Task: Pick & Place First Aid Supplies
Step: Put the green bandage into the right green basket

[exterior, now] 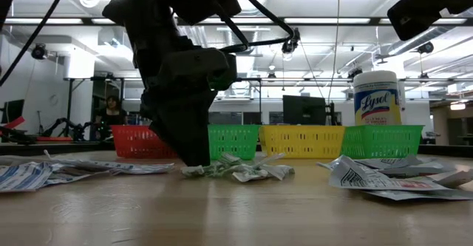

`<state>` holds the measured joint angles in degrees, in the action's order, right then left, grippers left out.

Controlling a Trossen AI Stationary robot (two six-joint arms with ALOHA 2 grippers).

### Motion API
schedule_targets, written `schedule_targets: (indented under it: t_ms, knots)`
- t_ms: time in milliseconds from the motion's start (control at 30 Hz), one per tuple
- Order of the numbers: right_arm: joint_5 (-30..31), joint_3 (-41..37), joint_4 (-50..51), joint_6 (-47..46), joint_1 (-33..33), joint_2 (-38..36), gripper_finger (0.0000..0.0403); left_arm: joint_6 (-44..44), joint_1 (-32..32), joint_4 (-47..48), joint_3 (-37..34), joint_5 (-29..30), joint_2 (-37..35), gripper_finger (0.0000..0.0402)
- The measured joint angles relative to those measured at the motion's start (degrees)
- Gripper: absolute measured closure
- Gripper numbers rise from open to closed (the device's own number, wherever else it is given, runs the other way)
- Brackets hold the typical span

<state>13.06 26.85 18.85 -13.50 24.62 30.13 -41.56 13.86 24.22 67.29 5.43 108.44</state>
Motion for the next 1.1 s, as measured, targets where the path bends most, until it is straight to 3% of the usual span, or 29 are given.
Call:
schedule_targets:
  t_ms: [200,367,733,1100]
  knots:
    - [0.0,0.01,-0.51,0.0,0.0,0.0,0.0324,1.25,-1.53,0.44,0.26,0.34,0.04,0.0214]
    - [0.02,0.01,-0.83,0.0,0.0,0.0,0.033,3.9,-3.08,4.39,1.86,4.1,0.15,0.0213]
    - [0.02,0.0,-1.11,-0.14,0.0,0.0,0.0316,7.93,-4.93,10.97,6.74,7.05,0.17,0.0213]
    - [0.04,0.02,-1.11,-1.18,0.0,0.0,0.0325,7.56,-2.12,11.47,8.41,3.08,0.2,0.0213]
